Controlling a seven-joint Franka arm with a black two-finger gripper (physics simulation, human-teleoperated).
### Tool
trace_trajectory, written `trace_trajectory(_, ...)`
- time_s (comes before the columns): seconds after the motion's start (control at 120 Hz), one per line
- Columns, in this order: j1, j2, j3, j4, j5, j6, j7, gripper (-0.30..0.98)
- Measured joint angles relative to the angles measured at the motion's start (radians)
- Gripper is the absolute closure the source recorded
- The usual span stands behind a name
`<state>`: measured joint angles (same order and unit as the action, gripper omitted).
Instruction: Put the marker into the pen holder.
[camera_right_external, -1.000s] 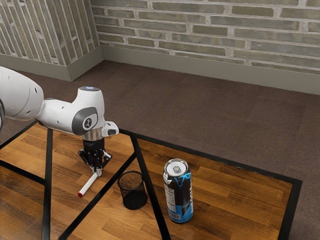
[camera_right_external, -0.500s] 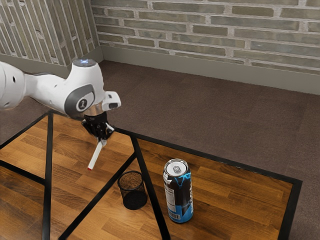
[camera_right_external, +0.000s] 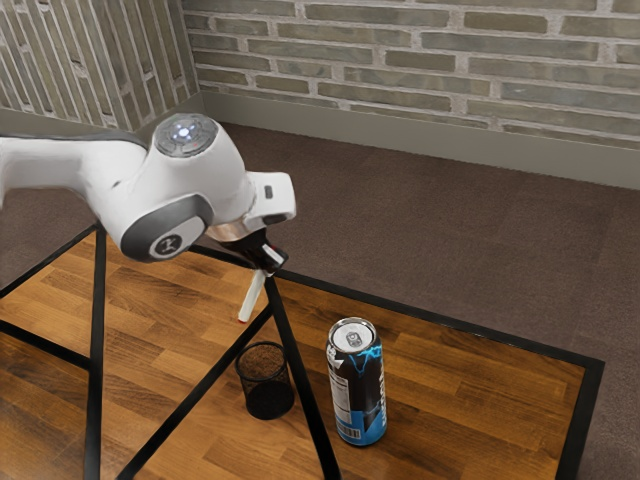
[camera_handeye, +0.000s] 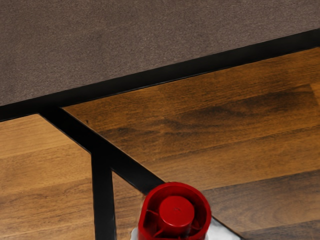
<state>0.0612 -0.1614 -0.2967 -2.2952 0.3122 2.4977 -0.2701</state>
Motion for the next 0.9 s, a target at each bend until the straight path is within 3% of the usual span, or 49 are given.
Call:
trace_trajectory(0.133,-0.032,-0.072,-0.026,-0.043,-0.002,-0.029,-0.084,0.79)
trace_trajectory(0.267,-0.048,-0.13,-0.049,-0.1,-0.057,-0.068,-0.161,0.79)
trace_trajectory(0.433,-0.047,-0.127,-0.053,-0.117,-0.08,-0.08,-0.237,0.79)
trace_trajectory(0.692,-0.039,-0.068,-0.053,-0.109,0.048,-0.027,-0.314,0.79)
trace_trajectory(0.9,-0.038,-0.032,-0.053,-0.103,0.091,0.012,-0.355,0.79)
